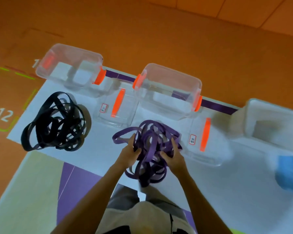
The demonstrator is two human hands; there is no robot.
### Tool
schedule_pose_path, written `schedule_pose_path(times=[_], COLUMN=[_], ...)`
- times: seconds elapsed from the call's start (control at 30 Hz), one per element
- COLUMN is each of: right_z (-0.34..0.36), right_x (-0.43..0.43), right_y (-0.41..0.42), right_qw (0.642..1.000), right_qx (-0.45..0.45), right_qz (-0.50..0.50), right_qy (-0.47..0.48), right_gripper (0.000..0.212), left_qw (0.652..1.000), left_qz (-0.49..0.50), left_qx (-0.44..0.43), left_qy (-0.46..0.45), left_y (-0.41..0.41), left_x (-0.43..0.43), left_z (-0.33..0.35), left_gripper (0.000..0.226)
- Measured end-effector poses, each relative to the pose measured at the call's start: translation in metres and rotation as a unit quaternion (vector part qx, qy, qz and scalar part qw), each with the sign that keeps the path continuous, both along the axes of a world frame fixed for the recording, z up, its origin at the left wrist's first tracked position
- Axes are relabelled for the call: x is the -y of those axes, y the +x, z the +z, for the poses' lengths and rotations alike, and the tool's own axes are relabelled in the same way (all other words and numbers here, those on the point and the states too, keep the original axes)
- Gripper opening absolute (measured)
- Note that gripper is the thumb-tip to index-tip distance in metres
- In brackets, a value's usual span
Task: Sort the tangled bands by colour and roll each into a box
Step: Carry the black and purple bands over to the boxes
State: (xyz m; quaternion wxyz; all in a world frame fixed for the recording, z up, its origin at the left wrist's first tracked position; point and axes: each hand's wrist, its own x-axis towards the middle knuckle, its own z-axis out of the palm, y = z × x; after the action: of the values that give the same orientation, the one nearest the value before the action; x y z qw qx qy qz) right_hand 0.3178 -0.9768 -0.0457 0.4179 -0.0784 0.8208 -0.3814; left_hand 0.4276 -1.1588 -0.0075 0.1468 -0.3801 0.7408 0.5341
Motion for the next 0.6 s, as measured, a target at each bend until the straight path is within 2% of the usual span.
schedule_pose_path(times=[0.1,0.23,0.4,0.6], right_z=[0.006,0.013,0.033,0.04], right_x=[-0.006,-0.003,-0.003,-0.021], right_y=[0.003,0.012,0.039,0.058], right_qw=[0.992,0.974,0.966,0.96], right_qx=[-0.037,-0.082,-0.154,-0.171], right_qz=[0.082,0.128,0.069,0.025], right_qy=[0.084,0.166,0.198,0.22], right_gripper=[0.084,0.085,0.084,0.081], left_qw=[0.995,0.985,0.964,0.897], left_qz=[-0.079,-0.137,-0.22,-0.33], left_qx=[0.055,0.061,0.095,0.084], left_qy=[-0.027,-0.08,-0.116,-0.281], left_y=[0.007,0.02,0.029,0.026], left_x=[0.019,0.037,0.054,0.05], left_z=[0.003,0.009,0.014,0.023], left_gripper=[0.058,0.06,0.059,0.05])
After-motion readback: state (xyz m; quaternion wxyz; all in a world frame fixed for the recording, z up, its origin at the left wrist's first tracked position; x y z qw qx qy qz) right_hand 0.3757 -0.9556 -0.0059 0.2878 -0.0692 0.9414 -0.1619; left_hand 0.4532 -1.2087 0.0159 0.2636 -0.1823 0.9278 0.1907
